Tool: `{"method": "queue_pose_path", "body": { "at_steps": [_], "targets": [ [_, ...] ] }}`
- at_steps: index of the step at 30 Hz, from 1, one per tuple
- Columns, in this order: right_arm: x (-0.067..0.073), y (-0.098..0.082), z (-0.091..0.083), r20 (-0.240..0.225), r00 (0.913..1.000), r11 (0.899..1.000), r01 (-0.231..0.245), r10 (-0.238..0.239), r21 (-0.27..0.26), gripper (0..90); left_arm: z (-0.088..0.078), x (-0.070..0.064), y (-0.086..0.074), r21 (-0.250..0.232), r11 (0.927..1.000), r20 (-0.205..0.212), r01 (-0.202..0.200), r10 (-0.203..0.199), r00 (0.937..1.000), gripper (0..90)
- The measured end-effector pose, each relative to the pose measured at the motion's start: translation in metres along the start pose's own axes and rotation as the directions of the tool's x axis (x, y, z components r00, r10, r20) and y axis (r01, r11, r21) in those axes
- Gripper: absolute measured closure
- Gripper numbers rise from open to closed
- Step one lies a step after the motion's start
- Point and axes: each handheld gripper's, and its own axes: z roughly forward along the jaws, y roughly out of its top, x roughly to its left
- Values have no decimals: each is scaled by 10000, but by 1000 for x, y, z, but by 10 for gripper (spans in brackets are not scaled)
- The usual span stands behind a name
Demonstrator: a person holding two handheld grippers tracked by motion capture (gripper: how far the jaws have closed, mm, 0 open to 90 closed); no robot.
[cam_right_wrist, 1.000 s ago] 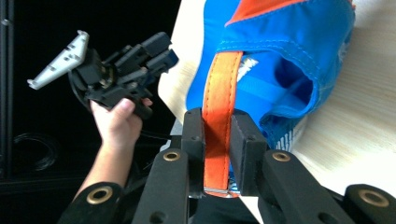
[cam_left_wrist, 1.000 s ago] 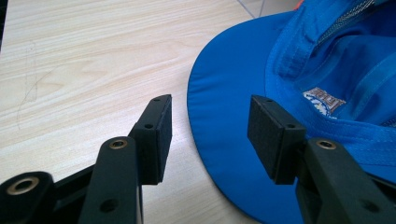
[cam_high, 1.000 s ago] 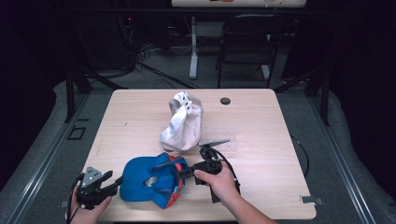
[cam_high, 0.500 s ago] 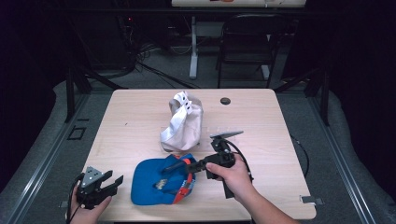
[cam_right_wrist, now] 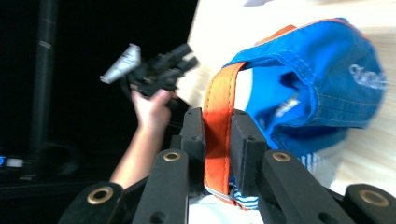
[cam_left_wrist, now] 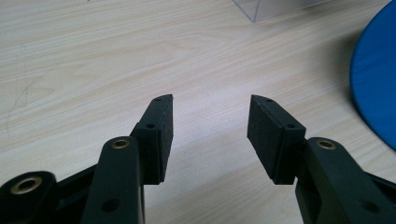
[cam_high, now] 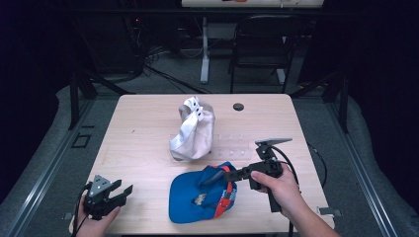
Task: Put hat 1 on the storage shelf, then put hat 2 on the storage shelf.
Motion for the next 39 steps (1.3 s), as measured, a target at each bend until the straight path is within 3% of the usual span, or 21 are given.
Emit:
{"method": "queue_pose_path", "body": {
  "at_steps": [3,6,14,21,25,34,39],
  "targets": [
    [-3,1,-6,-812,9962,9994,-335,325,-106,776,2,-1,2,-12,10000,35,-82,82,10000,514],
    [-5,3,-9,-1707,9827,9971,-751,713,-159,776,4,-2,3,-16,10000,103,-88,88,9999,514],
    [1,10,-14,-2907,9476,9877,-1506,1324,-411,776,6,-1,6,26,9999,207,-157,156,9997,514],
    [12,16,-24,-3004,9464,9889,-1402,1189,-502,776,8,-2,8,-97,9997,240,-238,241,9994,514],
    [18,19,-35,-2890,9505,9877,-1400,1146,-690,776,9,-4,9,-104,9997,227,-222,224,9995,514],
    [26,27,-68,-2929,9507,9730,-1567,1021,-1694,776,10,-5,9,-47,9995,254,-297,298,9992,514],
    [29,34,-78,-2913,9511,9666,-1645,1026,-1965,776,12,-5,10,-132,9996,276,-231,235,9993,514]
  ]
}}
